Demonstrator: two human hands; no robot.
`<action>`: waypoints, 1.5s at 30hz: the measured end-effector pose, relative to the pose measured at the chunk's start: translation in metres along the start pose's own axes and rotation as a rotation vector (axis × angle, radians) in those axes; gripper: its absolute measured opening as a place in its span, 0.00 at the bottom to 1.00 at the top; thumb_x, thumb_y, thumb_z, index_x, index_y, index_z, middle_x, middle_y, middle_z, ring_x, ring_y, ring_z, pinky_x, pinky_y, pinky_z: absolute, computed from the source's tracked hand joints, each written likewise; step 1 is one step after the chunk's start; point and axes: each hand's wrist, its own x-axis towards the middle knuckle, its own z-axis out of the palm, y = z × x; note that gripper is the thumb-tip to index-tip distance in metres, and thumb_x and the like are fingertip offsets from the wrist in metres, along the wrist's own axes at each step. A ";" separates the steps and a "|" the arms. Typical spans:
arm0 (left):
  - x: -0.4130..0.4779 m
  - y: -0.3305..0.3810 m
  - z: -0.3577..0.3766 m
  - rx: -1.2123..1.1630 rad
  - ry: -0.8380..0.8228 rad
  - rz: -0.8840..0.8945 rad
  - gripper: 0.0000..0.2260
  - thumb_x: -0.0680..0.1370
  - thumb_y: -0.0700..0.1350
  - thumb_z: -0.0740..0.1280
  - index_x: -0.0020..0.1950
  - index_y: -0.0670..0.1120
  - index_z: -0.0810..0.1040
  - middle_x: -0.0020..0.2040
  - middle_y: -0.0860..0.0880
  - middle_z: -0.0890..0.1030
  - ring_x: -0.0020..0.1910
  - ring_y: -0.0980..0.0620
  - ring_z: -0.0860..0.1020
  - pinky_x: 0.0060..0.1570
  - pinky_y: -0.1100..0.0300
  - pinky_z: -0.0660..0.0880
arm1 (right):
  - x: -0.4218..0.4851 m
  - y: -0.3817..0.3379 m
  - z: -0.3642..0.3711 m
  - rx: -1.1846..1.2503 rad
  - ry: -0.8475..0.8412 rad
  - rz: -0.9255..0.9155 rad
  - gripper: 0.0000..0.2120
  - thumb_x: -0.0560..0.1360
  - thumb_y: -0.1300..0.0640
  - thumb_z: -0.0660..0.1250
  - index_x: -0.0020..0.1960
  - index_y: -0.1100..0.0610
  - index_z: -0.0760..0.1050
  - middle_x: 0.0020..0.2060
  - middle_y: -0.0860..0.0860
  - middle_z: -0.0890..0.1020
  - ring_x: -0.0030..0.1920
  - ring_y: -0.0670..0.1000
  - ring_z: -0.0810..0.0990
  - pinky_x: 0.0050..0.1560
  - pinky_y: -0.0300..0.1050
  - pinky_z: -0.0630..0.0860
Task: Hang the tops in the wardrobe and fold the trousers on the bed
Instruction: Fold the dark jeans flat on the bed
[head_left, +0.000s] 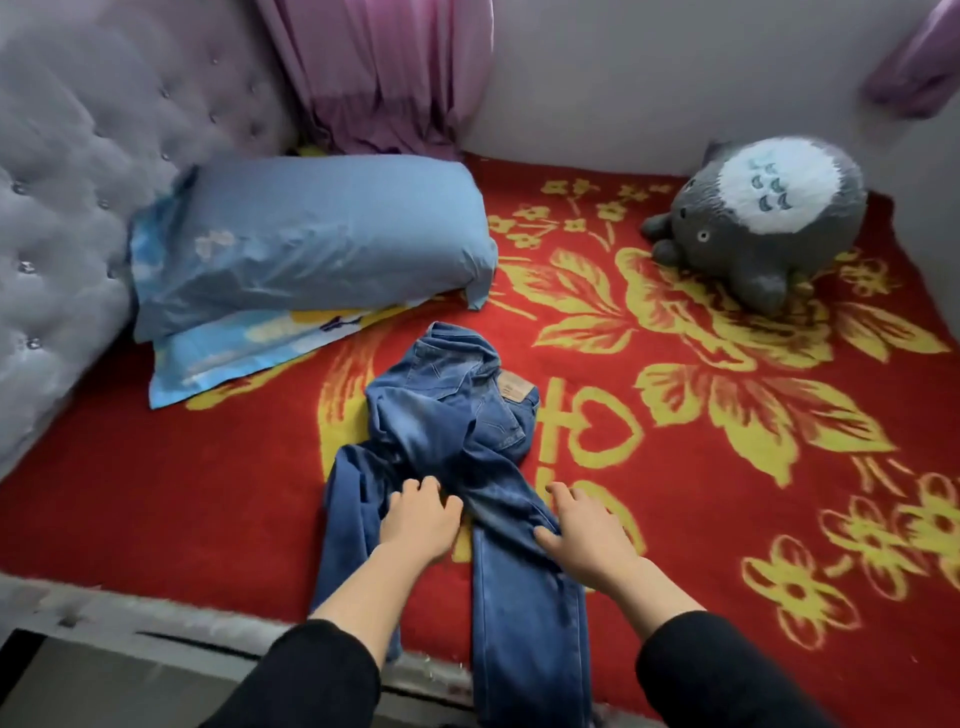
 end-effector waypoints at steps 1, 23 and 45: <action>0.021 0.001 -0.003 -0.015 -0.007 -0.017 0.19 0.80 0.52 0.54 0.68 0.45 0.67 0.69 0.44 0.67 0.66 0.43 0.66 0.62 0.50 0.66 | 0.022 -0.001 -0.004 0.002 -0.006 -0.002 0.26 0.78 0.47 0.59 0.73 0.54 0.59 0.65 0.54 0.70 0.65 0.57 0.68 0.62 0.54 0.70; 0.313 -0.023 0.044 0.036 0.129 0.081 0.07 0.79 0.50 0.62 0.50 0.47 0.71 0.55 0.47 0.72 0.52 0.40 0.75 0.50 0.52 0.70 | 0.335 0.014 0.073 0.104 0.033 -0.004 0.20 0.78 0.46 0.61 0.66 0.54 0.69 0.76 0.52 0.59 0.77 0.54 0.51 0.74 0.53 0.56; 0.294 -0.033 -0.013 -0.060 0.170 0.214 0.14 0.73 0.45 0.66 0.59 0.49 0.74 0.54 0.47 0.74 0.50 0.44 0.76 0.55 0.49 0.73 | 0.246 0.065 0.088 0.443 -0.098 0.607 0.38 0.64 0.41 0.74 0.64 0.63 0.66 0.58 0.60 0.72 0.57 0.59 0.74 0.48 0.47 0.70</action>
